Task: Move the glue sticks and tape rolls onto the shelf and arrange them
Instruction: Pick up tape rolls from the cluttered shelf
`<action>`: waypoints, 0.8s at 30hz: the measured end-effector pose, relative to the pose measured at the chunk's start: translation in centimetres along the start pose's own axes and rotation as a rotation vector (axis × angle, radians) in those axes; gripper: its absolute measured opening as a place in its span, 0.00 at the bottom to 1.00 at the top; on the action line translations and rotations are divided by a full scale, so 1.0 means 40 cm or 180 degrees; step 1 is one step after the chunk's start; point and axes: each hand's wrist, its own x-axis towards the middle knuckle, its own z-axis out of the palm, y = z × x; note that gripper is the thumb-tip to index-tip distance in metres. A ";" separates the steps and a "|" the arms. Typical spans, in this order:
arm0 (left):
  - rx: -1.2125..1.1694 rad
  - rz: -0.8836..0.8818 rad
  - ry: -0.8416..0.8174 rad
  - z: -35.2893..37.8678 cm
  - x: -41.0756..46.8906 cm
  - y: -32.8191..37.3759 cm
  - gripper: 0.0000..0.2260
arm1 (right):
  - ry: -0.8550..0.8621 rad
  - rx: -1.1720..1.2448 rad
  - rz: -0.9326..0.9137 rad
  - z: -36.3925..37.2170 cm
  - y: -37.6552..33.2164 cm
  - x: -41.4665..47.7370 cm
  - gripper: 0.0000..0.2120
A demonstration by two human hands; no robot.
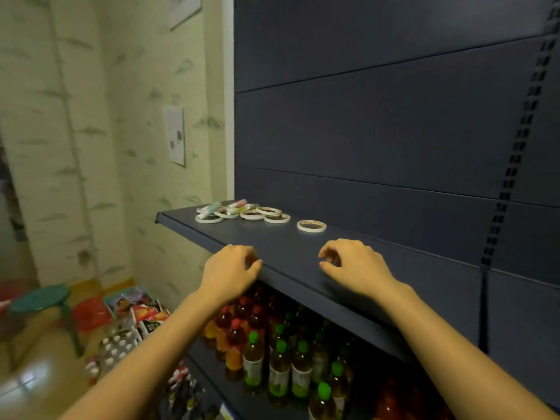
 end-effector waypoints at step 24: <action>-0.0213 -0.0144 0.0031 0.062 0.410 -0.396 0.12 | 0.0283 -0.0105 0.0798 0.259 -0.068 0.526 0.07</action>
